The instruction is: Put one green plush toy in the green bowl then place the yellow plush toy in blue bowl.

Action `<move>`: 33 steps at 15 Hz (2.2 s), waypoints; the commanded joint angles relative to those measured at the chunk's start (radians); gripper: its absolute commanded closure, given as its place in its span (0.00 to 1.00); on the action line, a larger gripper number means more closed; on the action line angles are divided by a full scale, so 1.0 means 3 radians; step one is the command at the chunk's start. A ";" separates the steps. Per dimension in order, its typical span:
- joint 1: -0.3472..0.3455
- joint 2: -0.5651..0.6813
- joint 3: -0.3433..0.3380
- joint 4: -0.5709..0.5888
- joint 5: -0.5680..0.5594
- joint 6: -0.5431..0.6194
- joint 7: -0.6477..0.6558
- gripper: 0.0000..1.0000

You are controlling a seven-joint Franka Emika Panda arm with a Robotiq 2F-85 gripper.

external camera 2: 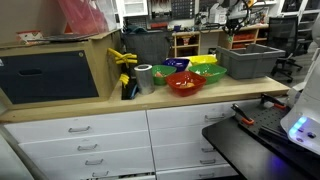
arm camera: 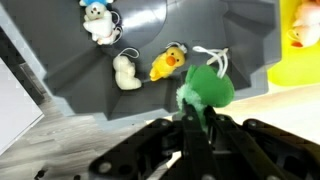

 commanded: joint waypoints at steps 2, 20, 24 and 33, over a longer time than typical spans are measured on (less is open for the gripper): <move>0.0055 -0.0174 0.0161 0.0064 0.0157 -0.0113 0.0108 0.97; 0.0342 -0.0336 0.0681 -0.0238 0.0942 -0.0189 0.0239 0.97; 0.0338 -0.0527 0.0695 -0.0479 0.0981 -0.0457 0.0179 0.97; 0.0316 -0.0897 0.0617 -0.1180 0.0894 -0.0451 -0.0149 0.97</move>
